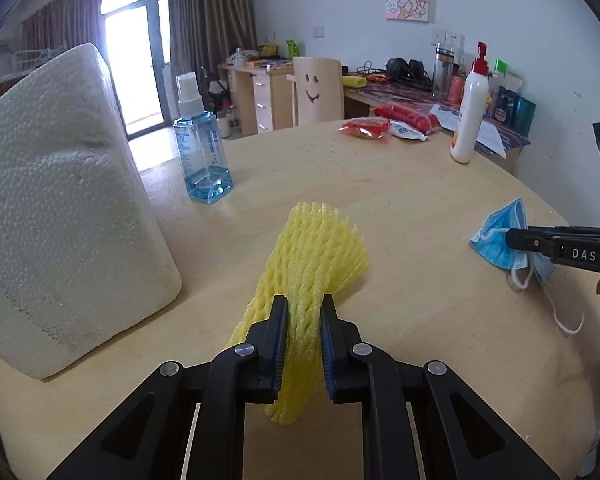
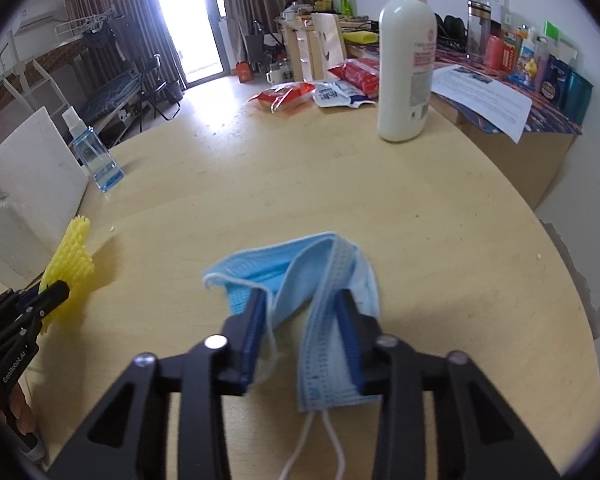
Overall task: Organize soft objects
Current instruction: 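Lift and carry the mesh net and mask above the foam box with both tools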
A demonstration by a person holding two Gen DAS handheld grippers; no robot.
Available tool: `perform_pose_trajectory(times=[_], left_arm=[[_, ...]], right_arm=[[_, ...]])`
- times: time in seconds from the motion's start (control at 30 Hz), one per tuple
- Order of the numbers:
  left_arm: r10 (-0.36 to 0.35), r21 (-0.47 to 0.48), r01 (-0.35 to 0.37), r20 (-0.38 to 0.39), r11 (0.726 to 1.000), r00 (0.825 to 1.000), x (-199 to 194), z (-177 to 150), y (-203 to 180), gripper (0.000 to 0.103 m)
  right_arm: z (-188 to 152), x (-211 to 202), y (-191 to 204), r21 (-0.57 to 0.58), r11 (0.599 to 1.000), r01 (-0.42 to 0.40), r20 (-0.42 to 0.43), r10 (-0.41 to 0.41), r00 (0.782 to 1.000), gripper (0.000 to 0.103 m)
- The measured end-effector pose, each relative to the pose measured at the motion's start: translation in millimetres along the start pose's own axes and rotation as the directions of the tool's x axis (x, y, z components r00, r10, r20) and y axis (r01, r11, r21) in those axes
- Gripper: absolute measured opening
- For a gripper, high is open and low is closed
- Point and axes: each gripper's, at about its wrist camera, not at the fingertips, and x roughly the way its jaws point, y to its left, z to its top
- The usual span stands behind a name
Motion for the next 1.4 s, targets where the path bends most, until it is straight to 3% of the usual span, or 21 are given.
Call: perform_pose_trajectory(times=[0.1, 0.43, 0.8, 1.07, 1.2, 1.4], left_arm=[[0.004, 0.006, -0.004, 0.010, 1.000, 1.000, -2, -1, -1, 0.017], [0.000, 0.012, -0.001, 0.075, 1.000, 0.997, -22, 0, -2, 0.017], [-0.028, 0.016, 0.026, 0.177, 1.000, 0.984, -62, 7, -9, 0.016], [-0.015, 0.026, 0.007, 0.300, 1.000, 0.954, -112, 14, -25, 0.017], [-0.003, 0.039, -0.012, 0.371, 0.999, 0.929, -143, 12, -34, 0.017], [0.010, 0.027, -0.023, 0.416, 0.999, 0.909, -174, 6, -39, 0.017]], right_arm=[[-1, -5, -4, 0.009, 1.000, -0.025, 0.017, 0.025, 1.000, 0.019], [-4, -37, 2, -0.020, 0.994, -0.111, 0.118, 0.113, 0.987, 0.018], [-10, -77, 5, -0.040, 0.989, -0.142, 0.213, 0.147, 0.966, 0.018], [-13, -115, 10, -0.063, 0.983, -0.172, 0.310, 0.183, 0.933, 0.018], [-18, -139, 13, -0.084, 0.980, -0.181, 0.365, 0.200, 0.909, 0.018], [-29, -169, 23, -0.126, 0.974, -0.190, 0.434, 0.226, 0.872, 0.018]])
